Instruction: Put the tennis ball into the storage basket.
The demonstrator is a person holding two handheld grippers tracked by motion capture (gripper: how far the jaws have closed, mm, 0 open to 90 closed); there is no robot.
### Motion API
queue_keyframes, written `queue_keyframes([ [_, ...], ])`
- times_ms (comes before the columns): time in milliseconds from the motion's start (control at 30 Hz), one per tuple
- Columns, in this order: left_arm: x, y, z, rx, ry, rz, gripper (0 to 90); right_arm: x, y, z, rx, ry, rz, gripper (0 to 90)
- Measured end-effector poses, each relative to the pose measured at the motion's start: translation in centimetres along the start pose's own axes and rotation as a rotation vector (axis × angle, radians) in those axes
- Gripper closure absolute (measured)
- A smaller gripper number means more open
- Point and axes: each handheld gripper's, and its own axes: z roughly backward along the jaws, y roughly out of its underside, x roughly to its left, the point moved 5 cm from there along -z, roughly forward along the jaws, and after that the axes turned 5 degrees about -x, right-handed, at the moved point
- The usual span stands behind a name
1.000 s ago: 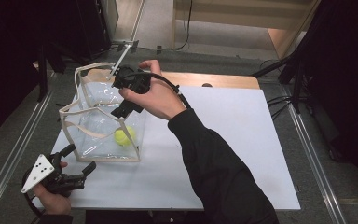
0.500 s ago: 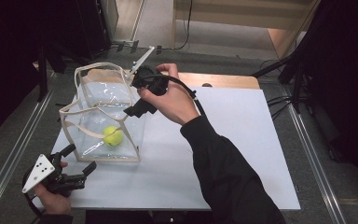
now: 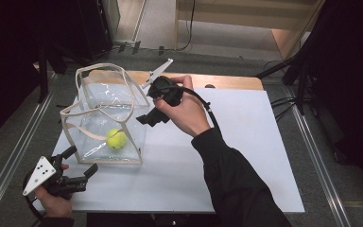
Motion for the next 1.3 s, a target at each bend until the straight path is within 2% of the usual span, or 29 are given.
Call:
queue_keyframes([
  [367, 0.0, 0.0, 0.0, 0.004, 0.001, -0.002, 1.3, 0.2, 2.7, -0.3, -0.046, 0.027, -0.001, 0.0],
  [500, 0.0, 0.0, 0.0, 0.004, 0.001, -0.002, 1.3, 0.3, 3.8, -0.5, -0.057, 0.035, -0.02, 0.0],
  [667, 0.0, 0.0, 0.0, 0.002, 0.0, -0.003, 1.3, 0.4, 5.4, -0.8, -0.078, 0.025, -0.024, 0.0],
  [900, -0.1, 0.0, -0.1, 0.002, 0.0, -0.004, 1.4, 0.4, 7.7, -1.1, -0.111, 0.021, -0.049, 0.0],
  [1133, -0.1, 0.0, 0.0, 0.002, -0.001, -0.004, 1.3, 0.2, 10.4, -1.6, -0.106, 0.02, -0.087, 0.0],
  [1300, -0.1, 0.0, 0.0, 0.002, -0.001, -0.003, 1.3, 0.0, 12.4, -1.4, -0.146, 0.035, -0.121, 0.0],
])
